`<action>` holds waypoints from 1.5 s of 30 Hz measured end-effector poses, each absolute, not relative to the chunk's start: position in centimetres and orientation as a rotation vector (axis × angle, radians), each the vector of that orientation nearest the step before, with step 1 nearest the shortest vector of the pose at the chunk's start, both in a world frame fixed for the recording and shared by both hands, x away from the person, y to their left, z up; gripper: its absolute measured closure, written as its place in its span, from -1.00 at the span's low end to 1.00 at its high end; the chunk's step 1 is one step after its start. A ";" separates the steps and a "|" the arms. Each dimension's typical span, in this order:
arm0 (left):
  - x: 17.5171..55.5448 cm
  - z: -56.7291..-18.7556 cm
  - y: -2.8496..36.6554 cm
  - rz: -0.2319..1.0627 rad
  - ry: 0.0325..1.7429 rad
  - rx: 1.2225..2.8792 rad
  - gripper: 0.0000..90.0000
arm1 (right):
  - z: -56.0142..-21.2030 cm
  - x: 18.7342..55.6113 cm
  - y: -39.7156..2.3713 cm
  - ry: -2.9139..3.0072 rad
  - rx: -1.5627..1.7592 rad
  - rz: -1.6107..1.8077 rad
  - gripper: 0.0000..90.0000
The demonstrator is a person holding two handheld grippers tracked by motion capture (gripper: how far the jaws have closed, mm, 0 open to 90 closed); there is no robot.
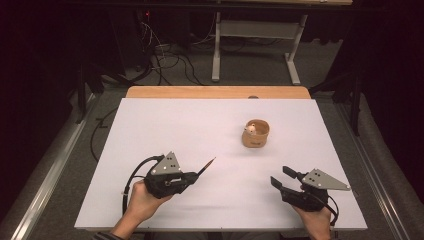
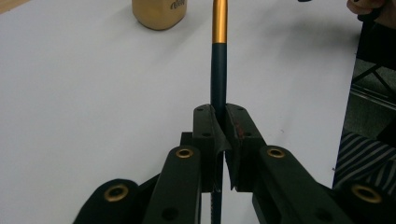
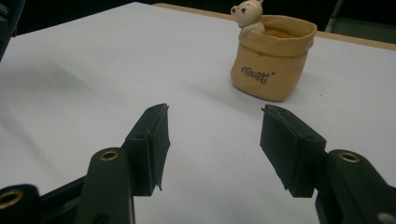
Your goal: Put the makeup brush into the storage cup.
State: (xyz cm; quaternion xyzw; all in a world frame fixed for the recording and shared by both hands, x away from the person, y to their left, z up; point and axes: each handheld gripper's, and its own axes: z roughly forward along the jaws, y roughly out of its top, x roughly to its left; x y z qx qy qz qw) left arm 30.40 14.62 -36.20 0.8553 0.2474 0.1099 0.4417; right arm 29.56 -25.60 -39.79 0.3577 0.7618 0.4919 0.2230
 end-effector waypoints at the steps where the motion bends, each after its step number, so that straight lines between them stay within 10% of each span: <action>1: 30.4 -36.2 14.5 0.272 0.609 2.125 0.85 | -39.8 29.6 -25.4 2.107 0.975 1.356 -0.01; 45: 30.2 -36.1 11.7 0.267 0.531 2.099 0.85 | -38.0 30.0 -18.0 2.256 0.818 1.564 0.06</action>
